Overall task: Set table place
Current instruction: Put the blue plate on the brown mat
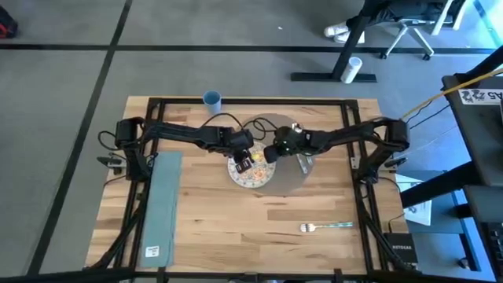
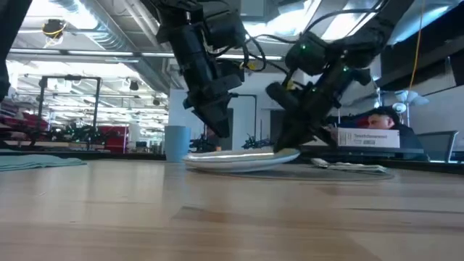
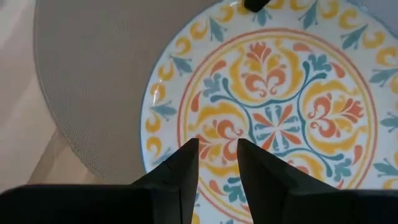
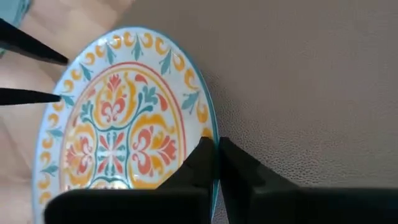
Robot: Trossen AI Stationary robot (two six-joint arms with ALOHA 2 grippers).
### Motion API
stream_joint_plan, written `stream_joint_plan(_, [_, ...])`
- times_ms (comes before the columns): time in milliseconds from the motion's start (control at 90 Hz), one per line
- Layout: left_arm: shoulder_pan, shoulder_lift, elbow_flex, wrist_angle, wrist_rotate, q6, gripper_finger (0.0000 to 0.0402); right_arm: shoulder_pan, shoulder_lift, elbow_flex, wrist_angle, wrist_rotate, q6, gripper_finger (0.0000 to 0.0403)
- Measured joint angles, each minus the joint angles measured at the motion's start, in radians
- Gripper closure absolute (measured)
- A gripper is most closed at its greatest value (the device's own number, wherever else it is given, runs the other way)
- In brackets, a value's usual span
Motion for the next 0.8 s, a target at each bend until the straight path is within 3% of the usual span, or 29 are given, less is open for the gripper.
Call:
stream_joint_plan(489, [-0.018, 0.0, 0.0, 0.0, 0.0, 0.0, 0.0307, -0.013, -0.118, 0.001, -0.037, 0.042, 0.014, 0.0403])
stream_joint_plan(800, [-0.023, 0.0, 0.0, -0.001, 0.0, 0.01, 0.0309, -0.014, -0.194, 0.001, -0.18, 0.105, 0.017, 0.0403])
